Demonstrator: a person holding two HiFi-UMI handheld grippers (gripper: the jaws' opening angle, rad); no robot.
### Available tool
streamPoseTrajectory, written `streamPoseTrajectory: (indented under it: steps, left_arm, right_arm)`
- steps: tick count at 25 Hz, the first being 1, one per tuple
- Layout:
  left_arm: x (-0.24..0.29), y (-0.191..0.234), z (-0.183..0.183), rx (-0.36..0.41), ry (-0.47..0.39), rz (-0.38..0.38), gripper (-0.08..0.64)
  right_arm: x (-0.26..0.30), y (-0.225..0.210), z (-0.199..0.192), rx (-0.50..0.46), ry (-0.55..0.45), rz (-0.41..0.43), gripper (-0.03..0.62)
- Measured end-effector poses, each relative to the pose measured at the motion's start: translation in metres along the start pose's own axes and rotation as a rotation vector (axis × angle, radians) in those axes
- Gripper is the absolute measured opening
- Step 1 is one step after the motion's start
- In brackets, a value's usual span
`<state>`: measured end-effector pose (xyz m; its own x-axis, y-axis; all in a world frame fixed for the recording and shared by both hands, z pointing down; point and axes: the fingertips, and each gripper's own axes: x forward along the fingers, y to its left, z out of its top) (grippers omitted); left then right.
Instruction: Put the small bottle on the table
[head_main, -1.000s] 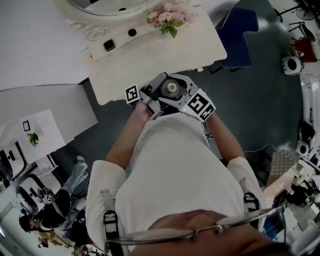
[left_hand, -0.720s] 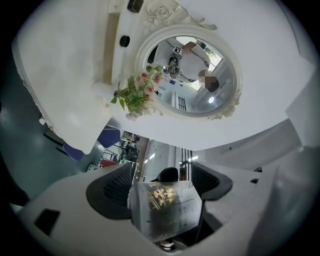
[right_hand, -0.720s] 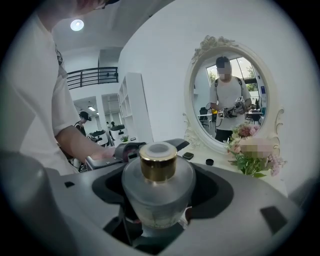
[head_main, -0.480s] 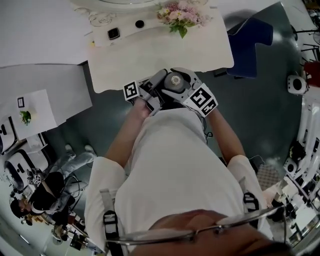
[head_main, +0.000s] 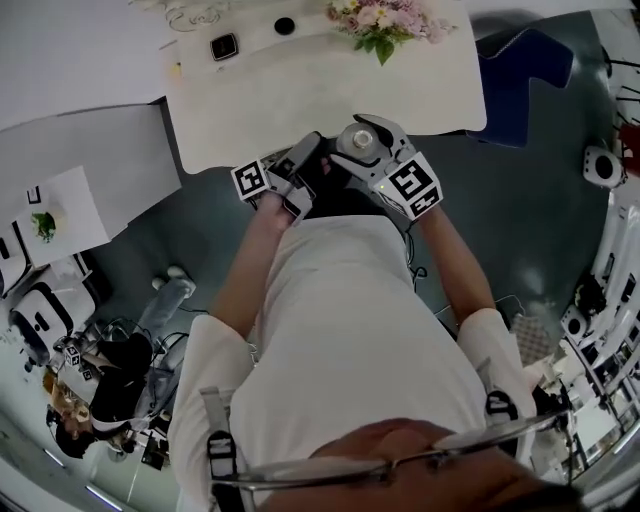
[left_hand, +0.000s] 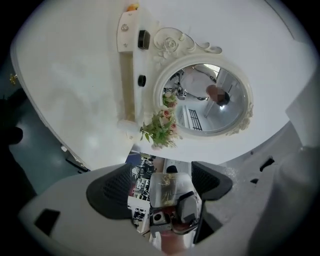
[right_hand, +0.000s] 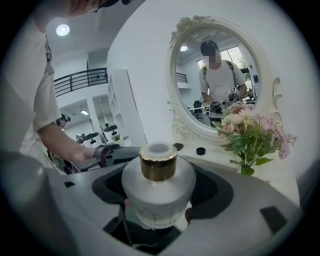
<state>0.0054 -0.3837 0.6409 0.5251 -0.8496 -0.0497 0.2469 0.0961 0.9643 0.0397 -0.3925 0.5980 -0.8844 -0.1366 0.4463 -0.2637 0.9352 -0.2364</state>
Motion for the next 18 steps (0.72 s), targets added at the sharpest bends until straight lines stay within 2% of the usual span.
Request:
streamPoseTrajectory:
  steps: [5,10,18]
  left_arm:
    - [-0.011,0.014,0.029,-0.032,-0.042,0.028,0.373]
    - [-0.017,0.030,0.047,-0.029,-0.018,0.077,0.371]
    - [-0.014,0.059,0.072,-0.067,-0.007,0.135,0.371]
  right_arm:
    - [0.030,-0.032,-0.026,0.040,0.028,-0.072,0.347]
    - [0.065,-0.053,-0.049,0.055,0.057,-0.119,0.347]
    - [0.108,-0.083,-0.098,0.082,0.116,-0.211,0.347]
